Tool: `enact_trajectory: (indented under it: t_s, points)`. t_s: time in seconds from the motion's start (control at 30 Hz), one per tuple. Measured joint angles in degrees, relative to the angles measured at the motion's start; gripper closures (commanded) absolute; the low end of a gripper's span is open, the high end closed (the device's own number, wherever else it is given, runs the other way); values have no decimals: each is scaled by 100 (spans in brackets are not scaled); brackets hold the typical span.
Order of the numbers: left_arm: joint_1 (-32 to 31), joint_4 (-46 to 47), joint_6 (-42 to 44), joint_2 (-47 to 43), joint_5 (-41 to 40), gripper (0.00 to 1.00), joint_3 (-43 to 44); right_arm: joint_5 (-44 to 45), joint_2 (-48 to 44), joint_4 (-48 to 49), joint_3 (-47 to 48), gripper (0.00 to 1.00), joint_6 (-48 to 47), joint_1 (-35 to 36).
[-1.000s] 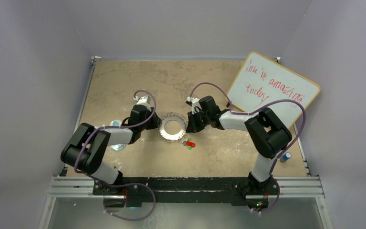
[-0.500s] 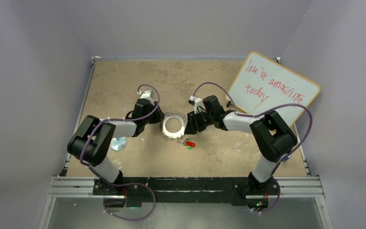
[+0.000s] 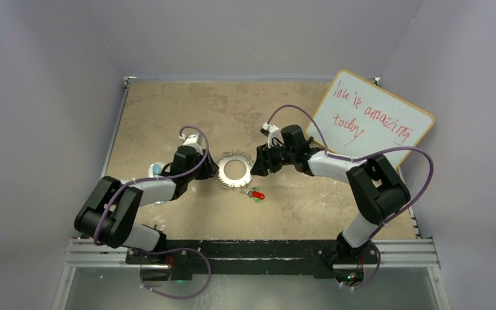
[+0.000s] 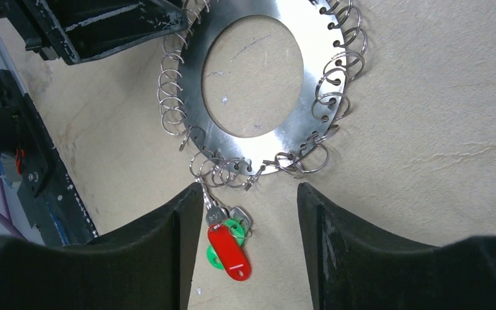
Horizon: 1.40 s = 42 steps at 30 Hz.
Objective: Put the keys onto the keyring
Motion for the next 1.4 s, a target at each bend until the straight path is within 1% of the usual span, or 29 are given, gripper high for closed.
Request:
enact_trajectory:
  t_s: [0.1,0.17,0.3,0.53,0.73,0.93,1.07,1.33,1.4]
  points:
    - [0,164,-50,-94,157,60,-195,-2,0,24,0,57,0,2]
    - [0,221,-98,-120,234,59,-251,-2,7,24,0,62,7,2]
    - [0,310,-127,-120,356,60,-256,4,63,22,0,64,24,42]
    - [0,393,-127,-120,435,60,-256,4,450,15,0,63,94,111]
    - [0,393,-127,-120,490,60,-256,-157,710,59,50,69,179,164]
    - [0,393,-122,-120,509,61,-254,-557,734,275,116,68,232,264]
    - [0,393,-103,-120,514,61,-249,-715,717,339,125,62,232,278]
    - [0,393,-96,-125,588,61,-249,-437,216,269,125,51,155,275]
    - [0,396,-96,-155,638,61,-249,-339,103,269,125,50,151,269]
